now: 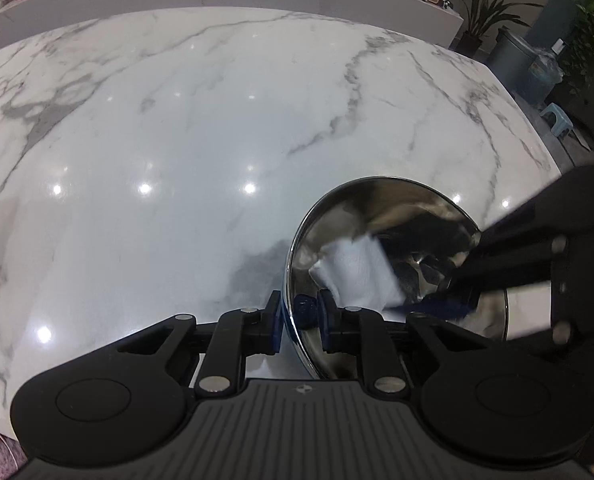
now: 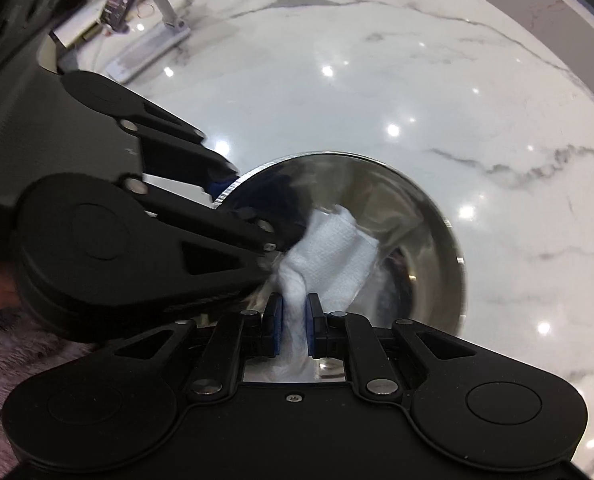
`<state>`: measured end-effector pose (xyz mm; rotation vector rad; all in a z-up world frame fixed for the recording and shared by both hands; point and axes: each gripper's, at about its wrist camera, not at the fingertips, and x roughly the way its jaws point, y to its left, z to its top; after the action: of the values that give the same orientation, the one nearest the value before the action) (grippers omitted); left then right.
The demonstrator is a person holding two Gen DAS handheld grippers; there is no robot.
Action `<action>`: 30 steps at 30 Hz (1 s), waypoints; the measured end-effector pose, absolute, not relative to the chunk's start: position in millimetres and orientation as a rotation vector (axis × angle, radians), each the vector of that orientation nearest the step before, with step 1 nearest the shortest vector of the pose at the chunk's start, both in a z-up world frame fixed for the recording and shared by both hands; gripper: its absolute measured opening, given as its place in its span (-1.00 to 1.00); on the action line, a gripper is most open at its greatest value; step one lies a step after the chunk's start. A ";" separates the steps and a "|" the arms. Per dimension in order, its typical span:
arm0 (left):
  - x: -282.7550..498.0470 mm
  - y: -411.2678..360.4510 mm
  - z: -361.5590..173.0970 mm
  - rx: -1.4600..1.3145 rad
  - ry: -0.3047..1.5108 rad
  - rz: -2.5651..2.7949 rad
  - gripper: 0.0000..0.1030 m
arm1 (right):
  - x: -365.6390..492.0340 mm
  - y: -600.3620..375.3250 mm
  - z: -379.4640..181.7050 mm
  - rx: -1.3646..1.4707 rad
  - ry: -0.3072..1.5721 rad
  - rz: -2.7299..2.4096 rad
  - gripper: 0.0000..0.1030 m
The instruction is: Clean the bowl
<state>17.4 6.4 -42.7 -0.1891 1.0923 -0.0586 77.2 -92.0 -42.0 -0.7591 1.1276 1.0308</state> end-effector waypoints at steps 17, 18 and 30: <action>13.8 2.7 -42.3 -0.199 1.154 -0.079 -0.58 | 81.8 -91.0 -44.0 -0.811 1.071 0.957 -0.82; 13.9 3.0 -42.5 -0.196 1.153 -0.081 -0.59 | 81.5 -91.1 -43.4 -0.807 1.072 0.957 -0.82; 24.0 -0.1 -36.2 -0.098 1.116 -0.079 -0.75 | 76.5 -86.0 -45.2 -0.678 1.157 1.051 -0.81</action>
<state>24.0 -0.1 -36.2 -0.0977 1.1158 -0.0790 76.5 -86.0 -45.2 -0.6779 1.1573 1.0512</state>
